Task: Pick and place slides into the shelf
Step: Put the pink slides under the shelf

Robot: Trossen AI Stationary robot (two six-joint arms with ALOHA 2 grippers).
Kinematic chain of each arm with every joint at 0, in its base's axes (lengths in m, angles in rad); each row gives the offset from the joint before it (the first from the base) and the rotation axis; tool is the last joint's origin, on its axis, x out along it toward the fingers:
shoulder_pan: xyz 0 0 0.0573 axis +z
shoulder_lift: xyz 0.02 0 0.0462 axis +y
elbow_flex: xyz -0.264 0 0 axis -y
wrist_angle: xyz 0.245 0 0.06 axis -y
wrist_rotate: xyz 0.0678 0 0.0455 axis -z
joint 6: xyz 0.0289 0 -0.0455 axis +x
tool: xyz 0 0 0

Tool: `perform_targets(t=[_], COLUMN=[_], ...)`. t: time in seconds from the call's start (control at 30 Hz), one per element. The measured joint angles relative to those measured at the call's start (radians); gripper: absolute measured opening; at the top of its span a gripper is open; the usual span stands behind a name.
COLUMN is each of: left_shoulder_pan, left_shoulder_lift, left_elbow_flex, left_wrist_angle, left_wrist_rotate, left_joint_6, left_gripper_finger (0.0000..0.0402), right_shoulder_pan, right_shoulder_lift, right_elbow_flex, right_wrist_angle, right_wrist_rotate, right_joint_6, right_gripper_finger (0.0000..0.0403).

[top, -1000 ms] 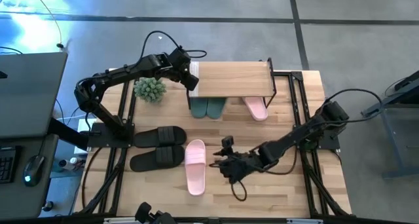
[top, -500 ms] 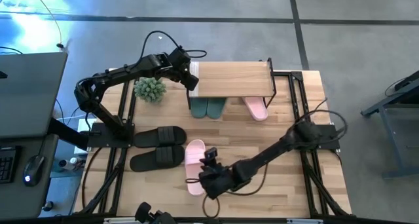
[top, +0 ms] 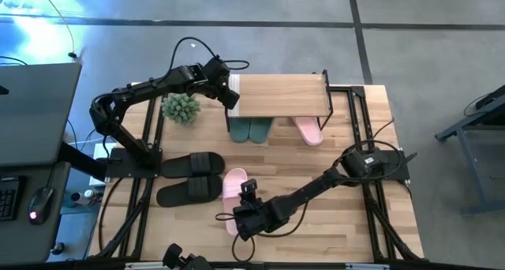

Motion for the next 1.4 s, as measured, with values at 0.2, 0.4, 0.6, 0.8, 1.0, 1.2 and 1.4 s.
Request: perform_targets(t=[0.2,0.4,0.6,0.8,1.0,1.2,1.4], left_shoulder_pan=[0.000,0.000,0.000,0.000,0.000,0.000,0.000], left_shoulder_lift=[0.000,0.000,0.000,0.000,0.000,0.000,0.000], left_elbow_flex=[0.000,0.000,0.000,0.000,0.000,0.000,0.000], left_wrist_angle=[-0.001,-0.001,-0.001,-0.001,-0.001,-0.001,-0.001], left_wrist_rotate=[0.001,0.001,0.000,0.000,0.000,0.000,0.000], left_joint_6=[0.000,0.000,0.000,0.000,0.000,0.000,0.000], left_gripper_finger=[0.0067,0.0067,0.0067,0.0067,0.0067,0.0067,0.0067], right_shoulder_pan=[-0.028,-0.062,-0.056,-0.021,0.015,0.056,0.077], right_shoulder_lift=[0.000,0.000,-0.002,-0.020,-0.085,-0.142,-0.203], right_elbow_flex=[-0.005,-0.028,-0.042,-0.045,-0.045,-0.045,-0.108], right_wrist_angle=[-0.015,-0.025,-0.063,-0.202,-0.535,-0.829,-0.878], right_wrist_rotate=[0.055,0.026,0.081,0.185,0.293,0.302,0.272], right_joint_6=[0.019,0.054,0.068,0.096,0.367,0.614,0.675], right_gripper_finger=[0.0135,0.0066,0.0009,0.0003,0.0002,0.0001,0.0001])
